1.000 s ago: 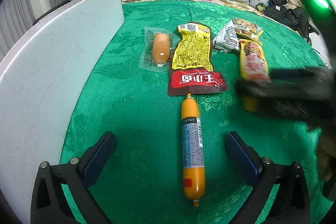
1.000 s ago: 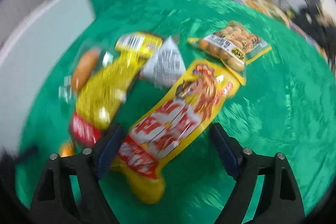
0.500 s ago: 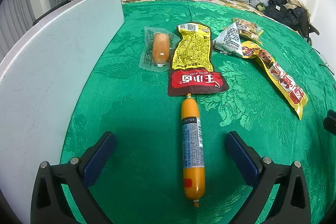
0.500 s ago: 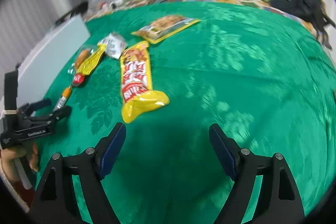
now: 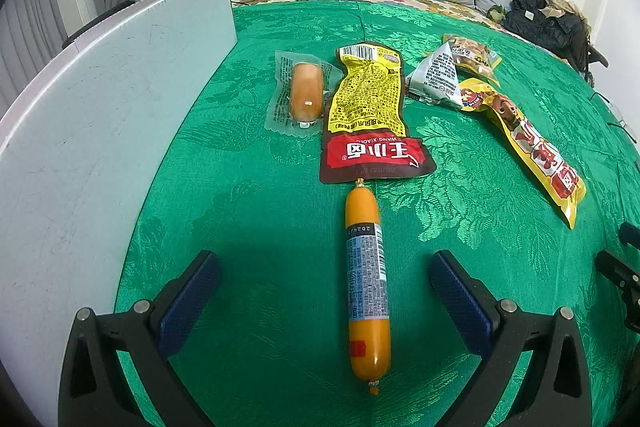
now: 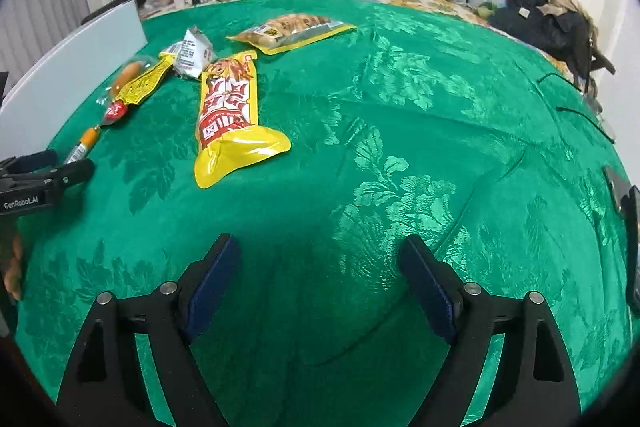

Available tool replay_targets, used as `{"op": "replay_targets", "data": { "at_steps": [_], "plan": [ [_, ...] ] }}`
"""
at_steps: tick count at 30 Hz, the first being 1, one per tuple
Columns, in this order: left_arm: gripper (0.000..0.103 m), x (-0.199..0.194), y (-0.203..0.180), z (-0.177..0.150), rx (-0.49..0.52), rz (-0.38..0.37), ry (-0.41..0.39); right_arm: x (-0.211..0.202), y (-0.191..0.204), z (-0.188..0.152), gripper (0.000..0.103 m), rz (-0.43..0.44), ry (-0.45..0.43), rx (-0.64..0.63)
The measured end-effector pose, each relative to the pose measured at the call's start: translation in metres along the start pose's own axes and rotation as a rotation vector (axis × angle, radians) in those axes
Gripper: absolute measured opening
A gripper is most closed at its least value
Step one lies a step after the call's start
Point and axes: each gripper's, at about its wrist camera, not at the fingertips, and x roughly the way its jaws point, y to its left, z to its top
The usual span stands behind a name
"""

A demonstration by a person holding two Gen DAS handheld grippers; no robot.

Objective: Organize snacks

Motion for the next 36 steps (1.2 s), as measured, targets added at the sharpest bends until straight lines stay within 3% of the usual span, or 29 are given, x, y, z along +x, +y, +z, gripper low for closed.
{"op": "replay_targets", "data": {
  "at_steps": [36],
  "plan": [
    [0.103,0.0006,0.0001,0.0000,0.000,0.000,0.000,0.0014,0.0007,0.0005,0.093,0.004,0.001,0.002]
  ]
}}
